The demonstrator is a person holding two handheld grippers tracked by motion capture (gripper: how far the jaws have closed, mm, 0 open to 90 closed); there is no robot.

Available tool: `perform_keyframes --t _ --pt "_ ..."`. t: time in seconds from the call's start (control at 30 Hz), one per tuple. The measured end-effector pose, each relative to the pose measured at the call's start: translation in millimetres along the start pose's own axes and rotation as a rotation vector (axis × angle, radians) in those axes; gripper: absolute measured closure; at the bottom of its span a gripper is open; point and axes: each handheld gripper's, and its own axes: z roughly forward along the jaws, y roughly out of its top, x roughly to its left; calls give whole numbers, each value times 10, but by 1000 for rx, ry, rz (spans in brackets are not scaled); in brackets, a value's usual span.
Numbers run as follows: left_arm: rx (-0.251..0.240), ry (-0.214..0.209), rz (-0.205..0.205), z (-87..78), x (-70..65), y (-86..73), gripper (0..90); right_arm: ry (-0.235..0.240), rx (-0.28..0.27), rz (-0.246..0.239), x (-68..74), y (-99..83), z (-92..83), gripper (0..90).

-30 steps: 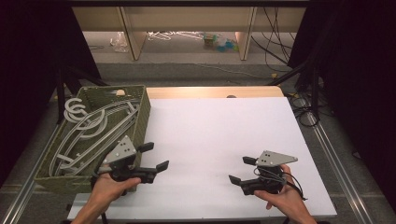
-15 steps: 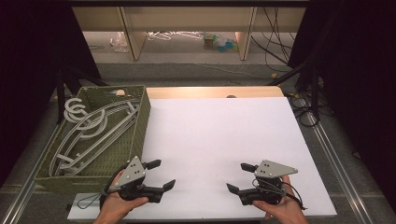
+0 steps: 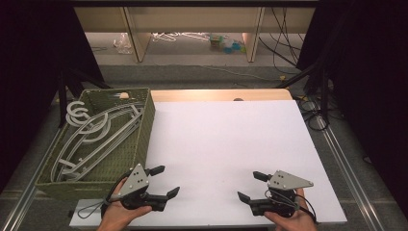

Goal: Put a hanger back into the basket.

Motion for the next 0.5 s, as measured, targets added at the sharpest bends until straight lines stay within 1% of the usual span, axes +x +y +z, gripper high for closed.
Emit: perform_keyframes --t 0.03,0.1,0.13,0.17,0.23,0.33,0.5 --pt "-2 -1 -12 0 -1 -2 180 19 11 13 4 0 3 170" --pt "3 5 -12 -9 -1 1 179 5 6 7 6 -1 2 170" --pt "-4 5 -10 -12 0 3 178 10 9 5 5 -1 2 170" --pt "-10 7 -10 -13 0 4 177 2 -1 -10 -3 -1 3 170" --pt "-6 10 -10 -18 5 7 175 4 7 6 3 -2 5 170" --pt "-2 5 -19 -16 13 0 172 12 11 5 5 -3 10 170" --pt "-4 3 -36 -20 32 -2 172 10 10 4 5 -2 11 170"
